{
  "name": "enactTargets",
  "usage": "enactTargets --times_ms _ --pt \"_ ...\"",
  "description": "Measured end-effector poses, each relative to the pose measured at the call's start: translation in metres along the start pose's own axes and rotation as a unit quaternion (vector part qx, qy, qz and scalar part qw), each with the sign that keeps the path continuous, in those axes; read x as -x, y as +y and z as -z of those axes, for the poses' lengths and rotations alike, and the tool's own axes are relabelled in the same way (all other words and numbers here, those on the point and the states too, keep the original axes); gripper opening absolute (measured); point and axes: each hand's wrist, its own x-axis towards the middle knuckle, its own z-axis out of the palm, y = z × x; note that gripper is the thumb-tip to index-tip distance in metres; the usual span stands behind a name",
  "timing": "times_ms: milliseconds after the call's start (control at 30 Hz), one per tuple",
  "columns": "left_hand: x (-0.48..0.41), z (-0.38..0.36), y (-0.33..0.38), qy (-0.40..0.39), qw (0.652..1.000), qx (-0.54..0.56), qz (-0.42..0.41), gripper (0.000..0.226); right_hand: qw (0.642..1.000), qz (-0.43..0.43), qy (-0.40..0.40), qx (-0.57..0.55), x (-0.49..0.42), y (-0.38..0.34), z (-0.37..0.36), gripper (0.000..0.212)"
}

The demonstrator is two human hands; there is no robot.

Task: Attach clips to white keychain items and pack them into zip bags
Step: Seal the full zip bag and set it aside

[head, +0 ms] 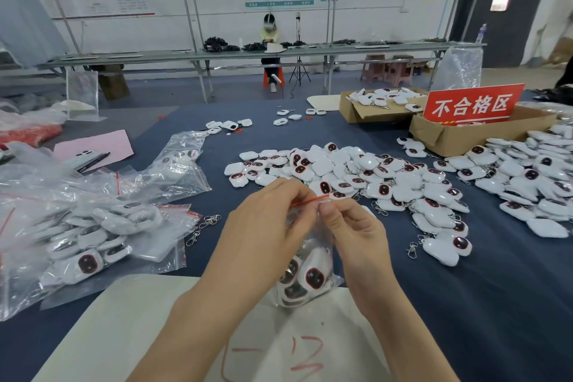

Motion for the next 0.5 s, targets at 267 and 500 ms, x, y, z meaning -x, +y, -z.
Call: enactTargets --times_ms 267,500 --pt "-0.0042 -0.0016 0.0003 -0.006 0.999 -0.041 0.008 0.01 1.0 -0.009 0.017 -0.023 -0.0005 0.0059 -0.0056 0.031" --pt "-0.0062 -0.0009 0.0002 -0.052 0.996 -0.069 0.038 0.022 0.999 0.001 0.046 -0.003 -0.0002 0.0045 -0.0026 0.025"
